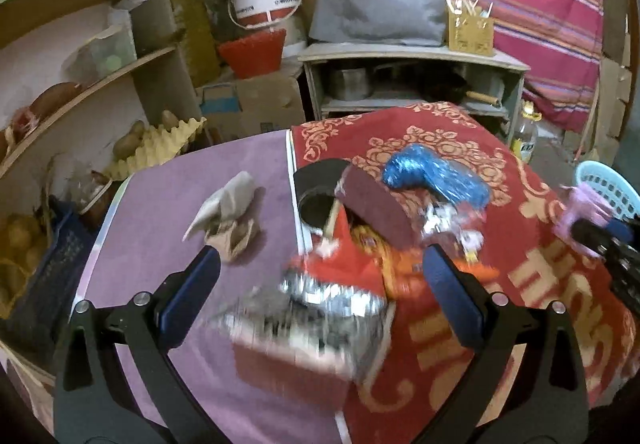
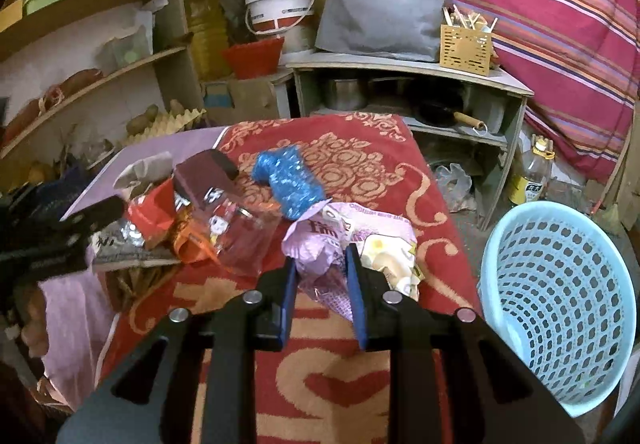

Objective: Collect trash
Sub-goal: 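Lift the pink bag with the right tool while the left tool grasps the orange wrapper, then carry both held items over the blue basket and release them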

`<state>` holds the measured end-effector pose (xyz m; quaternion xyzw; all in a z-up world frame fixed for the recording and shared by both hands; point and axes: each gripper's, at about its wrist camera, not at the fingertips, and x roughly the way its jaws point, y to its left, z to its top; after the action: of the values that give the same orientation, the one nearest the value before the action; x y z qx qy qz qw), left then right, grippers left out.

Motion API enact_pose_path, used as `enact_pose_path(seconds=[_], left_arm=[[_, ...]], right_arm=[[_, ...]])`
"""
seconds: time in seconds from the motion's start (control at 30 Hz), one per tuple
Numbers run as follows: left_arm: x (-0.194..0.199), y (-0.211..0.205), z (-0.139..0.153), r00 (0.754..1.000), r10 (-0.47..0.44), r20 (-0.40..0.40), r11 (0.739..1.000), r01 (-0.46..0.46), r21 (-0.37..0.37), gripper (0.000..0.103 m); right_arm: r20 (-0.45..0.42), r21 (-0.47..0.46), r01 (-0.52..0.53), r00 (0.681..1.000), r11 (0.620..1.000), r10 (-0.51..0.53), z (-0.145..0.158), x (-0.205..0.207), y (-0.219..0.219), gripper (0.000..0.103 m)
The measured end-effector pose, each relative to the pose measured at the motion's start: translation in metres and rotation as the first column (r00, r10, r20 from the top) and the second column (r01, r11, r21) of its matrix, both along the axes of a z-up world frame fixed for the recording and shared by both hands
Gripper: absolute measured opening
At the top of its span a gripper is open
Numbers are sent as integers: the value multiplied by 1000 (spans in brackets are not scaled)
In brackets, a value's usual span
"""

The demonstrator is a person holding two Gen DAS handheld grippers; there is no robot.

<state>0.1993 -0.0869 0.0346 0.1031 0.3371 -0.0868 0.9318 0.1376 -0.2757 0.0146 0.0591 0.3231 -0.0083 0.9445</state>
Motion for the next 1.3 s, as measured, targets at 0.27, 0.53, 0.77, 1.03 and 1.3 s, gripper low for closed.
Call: enact_pose_path(seconds=[0.27, 0.53, 0.77, 1.03, 1.3], left_arm=[[51, -9, -21, 986, -5, -166, 1000, 4, -4, 77], [61, -5, -46, 962, -29, -271, 999, 24, -22, 32], [40, 15, -20, 987, 14, -161, 995, -30, -97, 18], [-14, 6, 24, 995, 44, 87, 991, -33, -130, 17], [-44, -55, 39, 985, -50, 164, 984, 77, -159, 17]], right_arm=[[-4, 24, 22, 1000, 999, -22, 1, 9, -10, 24], [-5, 9, 7, 1000, 1000, -7, 2, 10, -4, 24], [25, -7, 7, 1000, 1000, -7, 8, 2, -7, 24], [87, -35, 19, 996, 999, -16, 25, -24, -18, 24], [120, 1, 102, 988, 995, -101, 41, -65, -69, 24]])
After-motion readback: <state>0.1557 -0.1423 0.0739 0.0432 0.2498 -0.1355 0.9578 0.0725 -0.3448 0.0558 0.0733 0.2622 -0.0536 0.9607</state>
